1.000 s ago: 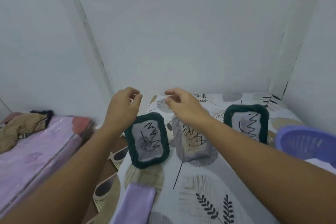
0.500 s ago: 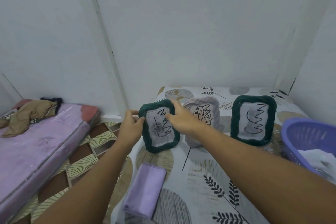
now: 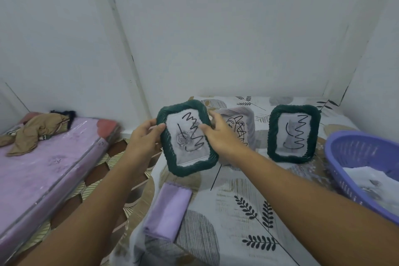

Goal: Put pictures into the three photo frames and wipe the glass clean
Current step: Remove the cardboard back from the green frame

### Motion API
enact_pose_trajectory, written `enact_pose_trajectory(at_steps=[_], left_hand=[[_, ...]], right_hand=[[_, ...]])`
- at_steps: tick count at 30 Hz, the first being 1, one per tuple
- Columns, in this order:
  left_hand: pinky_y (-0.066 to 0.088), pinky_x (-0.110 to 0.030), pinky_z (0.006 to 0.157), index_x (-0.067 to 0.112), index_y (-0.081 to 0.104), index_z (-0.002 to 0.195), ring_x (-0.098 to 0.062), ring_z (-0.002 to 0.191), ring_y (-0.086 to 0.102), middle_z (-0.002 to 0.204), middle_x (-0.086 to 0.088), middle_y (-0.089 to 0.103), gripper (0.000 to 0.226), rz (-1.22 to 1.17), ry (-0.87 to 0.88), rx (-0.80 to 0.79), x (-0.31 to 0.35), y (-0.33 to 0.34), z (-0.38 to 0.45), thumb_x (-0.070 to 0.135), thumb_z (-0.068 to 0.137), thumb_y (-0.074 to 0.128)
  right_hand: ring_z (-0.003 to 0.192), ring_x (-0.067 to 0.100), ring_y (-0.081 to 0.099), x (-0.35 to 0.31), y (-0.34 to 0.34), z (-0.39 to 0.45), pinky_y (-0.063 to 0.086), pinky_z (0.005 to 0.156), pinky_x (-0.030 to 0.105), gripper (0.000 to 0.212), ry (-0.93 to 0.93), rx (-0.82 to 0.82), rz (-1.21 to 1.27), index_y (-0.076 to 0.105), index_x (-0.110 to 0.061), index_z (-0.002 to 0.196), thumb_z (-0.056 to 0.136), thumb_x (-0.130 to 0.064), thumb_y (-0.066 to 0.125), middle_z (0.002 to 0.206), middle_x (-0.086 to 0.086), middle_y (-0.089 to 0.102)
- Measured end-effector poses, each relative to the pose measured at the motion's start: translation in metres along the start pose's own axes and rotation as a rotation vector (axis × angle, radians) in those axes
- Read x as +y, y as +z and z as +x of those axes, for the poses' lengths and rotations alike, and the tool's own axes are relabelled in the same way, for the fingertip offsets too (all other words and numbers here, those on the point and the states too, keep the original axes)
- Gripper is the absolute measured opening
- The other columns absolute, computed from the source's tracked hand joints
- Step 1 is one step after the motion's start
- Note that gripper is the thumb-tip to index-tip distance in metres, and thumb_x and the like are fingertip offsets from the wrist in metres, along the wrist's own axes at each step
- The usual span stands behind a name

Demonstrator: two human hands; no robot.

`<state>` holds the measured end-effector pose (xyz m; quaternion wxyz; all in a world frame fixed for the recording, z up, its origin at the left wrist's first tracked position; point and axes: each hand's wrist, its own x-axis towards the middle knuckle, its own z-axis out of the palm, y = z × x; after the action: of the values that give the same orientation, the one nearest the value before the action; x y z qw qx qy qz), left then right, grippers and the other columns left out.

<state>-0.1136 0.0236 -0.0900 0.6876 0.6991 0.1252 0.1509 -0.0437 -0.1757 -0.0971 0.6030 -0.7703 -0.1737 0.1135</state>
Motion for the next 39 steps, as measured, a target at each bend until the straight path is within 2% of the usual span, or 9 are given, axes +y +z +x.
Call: enact_pose_trajectory(at_steps=[5,10,18,21,24,28,32,36,39], left_hand=[[0.054,-0.024,0.065,0.014,0.067,0.113,-0.013,0.077,0.071,0.095,-0.002,0.076,0.016,-0.068,-0.049,-0.071,0.002,0.018,-0.018,0.018,0.104,0.055],[0.052,-0.029,0.072,0.013,0.066,0.122,-0.015,0.080,0.069,0.100,-0.003,0.074,0.022,-0.022,-0.077,-0.128,-0.007,0.043,-0.029,0.019,0.103,0.056],[0.053,-0.030,0.077,0.014,0.068,0.119,-0.010,0.077,0.067,0.088,0.005,0.075,0.020,0.104,-0.064,-0.113,-0.022,0.082,-0.043,0.020,0.103,0.058],[0.047,-0.030,0.079,0.023,0.061,0.123,-0.014,0.093,0.064,0.100,0.003,0.071,0.028,0.365,0.009,-0.006,-0.022,0.088,-0.047,0.034,0.098,0.065],[0.046,-0.030,0.072,0.025,0.061,0.114,-0.012,0.092,0.062,0.100,0.004,0.065,0.033,0.536,0.157,0.084,-0.012,0.096,-0.057,0.049,0.092,0.066],[0.052,-0.035,0.069,0.020,0.067,0.090,-0.018,0.078,0.066,0.081,0.003,0.072,0.045,0.490,0.146,-0.007,0.007,0.113,-0.074,0.065,0.088,0.061],[0.056,-0.043,0.079,0.013,0.068,0.086,-0.023,0.079,0.070,0.079,-0.001,0.075,0.060,0.457,0.058,-0.011,0.013,0.120,-0.081,0.072,0.083,0.060],[0.059,-0.046,0.080,0.004,0.066,0.088,-0.025,0.071,0.069,0.075,-0.004,0.075,0.050,0.411,-0.022,0.014,0.009,0.115,-0.082,0.054,0.088,0.065],[0.049,-0.032,0.059,0.003,0.066,0.091,-0.018,0.062,0.064,0.070,0.000,0.070,0.029,0.354,-0.089,0.023,0.007,0.110,-0.082,0.031,0.092,0.061]], right_hand=[[0.109,0.024,0.071,0.014,-0.018,-0.021,0.056,0.098,0.052,0.017,0.102,-0.025,0.369,0.062,-0.034,0.120,0.105,-0.034,0.053,0.119,-0.001,0.074],[0.109,0.025,0.072,0.041,-0.039,-0.044,0.054,0.101,0.051,0.022,0.160,0.008,0.479,0.065,-0.021,0.124,0.105,-0.025,0.053,0.116,0.002,0.076],[0.112,0.021,0.070,0.072,-0.063,-0.071,0.052,0.104,0.049,0.027,0.168,0.109,0.481,0.064,-0.025,0.129,0.103,-0.028,0.059,0.119,-0.002,0.075],[0.111,0.015,0.070,0.070,-0.067,-0.079,0.053,0.104,0.047,0.030,0.105,0.173,0.390,0.064,-0.028,0.131,0.101,-0.032,0.061,0.118,-0.007,0.074],[0.106,0.005,0.069,0.062,-0.067,-0.088,0.055,0.099,0.039,0.025,-0.044,0.241,0.237,0.067,-0.030,0.125,0.100,-0.037,0.062,0.112,-0.016,0.075],[0.064,0.001,0.055,0.057,-0.059,-0.097,0.046,0.061,0.025,0.019,-0.218,0.323,-0.068,0.071,-0.035,0.112,0.099,-0.044,0.062,0.071,-0.016,0.064],[0.078,0.007,0.059,0.060,-0.042,-0.104,0.052,0.067,0.033,0.026,-0.369,0.336,-0.422,0.065,-0.041,0.125,0.101,-0.041,0.056,0.087,-0.012,0.066],[0.087,0.009,0.061,0.064,-0.031,-0.109,0.055,0.070,0.038,0.033,-0.373,0.299,-0.662,0.057,-0.045,0.129,0.099,-0.055,0.047,0.100,-0.011,0.067],[0.090,0.009,0.063,0.063,-0.030,-0.111,0.056,0.075,0.039,0.045,-0.360,0.200,-0.639,0.057,-0.044,0.131,0.096,-0.066,0.041,0.103,-0.011,0.066]])
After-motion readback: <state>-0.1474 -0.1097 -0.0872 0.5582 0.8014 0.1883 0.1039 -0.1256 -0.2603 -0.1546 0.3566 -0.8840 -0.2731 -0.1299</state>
